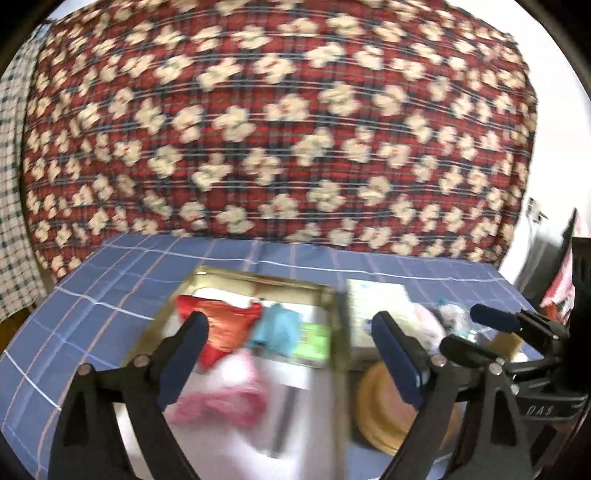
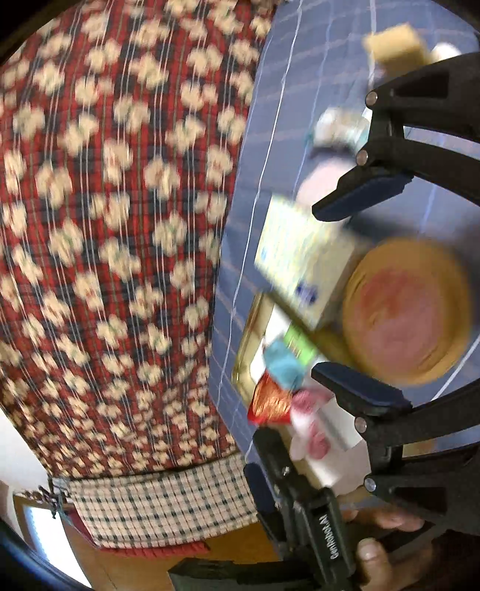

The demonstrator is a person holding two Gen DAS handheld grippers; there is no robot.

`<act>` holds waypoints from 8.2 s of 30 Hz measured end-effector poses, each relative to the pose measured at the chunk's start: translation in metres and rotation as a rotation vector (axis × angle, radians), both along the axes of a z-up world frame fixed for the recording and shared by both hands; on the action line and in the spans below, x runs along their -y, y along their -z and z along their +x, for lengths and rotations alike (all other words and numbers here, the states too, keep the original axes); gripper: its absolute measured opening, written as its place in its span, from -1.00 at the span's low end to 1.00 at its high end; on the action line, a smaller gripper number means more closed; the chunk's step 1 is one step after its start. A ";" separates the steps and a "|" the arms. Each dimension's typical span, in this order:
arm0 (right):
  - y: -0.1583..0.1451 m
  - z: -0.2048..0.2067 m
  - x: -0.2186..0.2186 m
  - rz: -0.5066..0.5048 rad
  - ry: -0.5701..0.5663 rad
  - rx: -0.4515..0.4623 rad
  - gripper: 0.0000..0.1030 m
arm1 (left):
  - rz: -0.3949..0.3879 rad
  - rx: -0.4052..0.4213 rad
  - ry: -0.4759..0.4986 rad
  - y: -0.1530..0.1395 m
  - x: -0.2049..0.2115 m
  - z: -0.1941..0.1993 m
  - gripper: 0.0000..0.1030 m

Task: Organize soft objects
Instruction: 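Move both open tools away from the tray toward the white roll and yellow sponge, then close the right tool on the white cloth roll, then grasp the yellow sponge with the left tool while the right tool holds the white roll, then lift the yellow sponge with the left tool while the right tool lifts the white roll, then carry the sponge with the left tool toward the gold tray while the right tool carries the roll, then lower the sponge into the tray and open the left tool while the right tool drops the roll in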

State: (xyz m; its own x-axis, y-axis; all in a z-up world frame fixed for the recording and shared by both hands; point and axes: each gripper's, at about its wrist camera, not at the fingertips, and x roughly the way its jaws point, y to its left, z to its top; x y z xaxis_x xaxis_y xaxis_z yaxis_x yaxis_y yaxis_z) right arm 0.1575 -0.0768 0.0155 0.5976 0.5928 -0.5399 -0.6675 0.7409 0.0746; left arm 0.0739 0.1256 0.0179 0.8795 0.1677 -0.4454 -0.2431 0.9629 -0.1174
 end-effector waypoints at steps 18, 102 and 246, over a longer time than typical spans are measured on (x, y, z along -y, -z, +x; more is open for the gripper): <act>0.046 0.027 0.196 -0.049 0.388 -0.123 0.83 | 0.050 -0.068 0.219 0.026 0.128 0.024 0.84; 0.042 0.070 0.235 0.043 0.610 0.008 0.56 | 0.147 -0.111 0.353 0.051 0.276 0.131 -0.08; 0.024 0.045 0.084 0.082 0.426 0.252 0.57 | 0.003 0.138 -0.103 0.037 0.124 0.059 -0.08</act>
State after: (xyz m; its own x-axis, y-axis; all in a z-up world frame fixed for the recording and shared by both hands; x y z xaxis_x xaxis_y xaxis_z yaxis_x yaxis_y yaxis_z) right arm 0.2020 -0.1609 -0.0085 0.9019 0.3016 -0.3094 -0.3112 0.9502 0.0191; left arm 0.1330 0.0018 -0.0188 0.9104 0.2612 -0.3207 -0.3222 0.9341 -0.1538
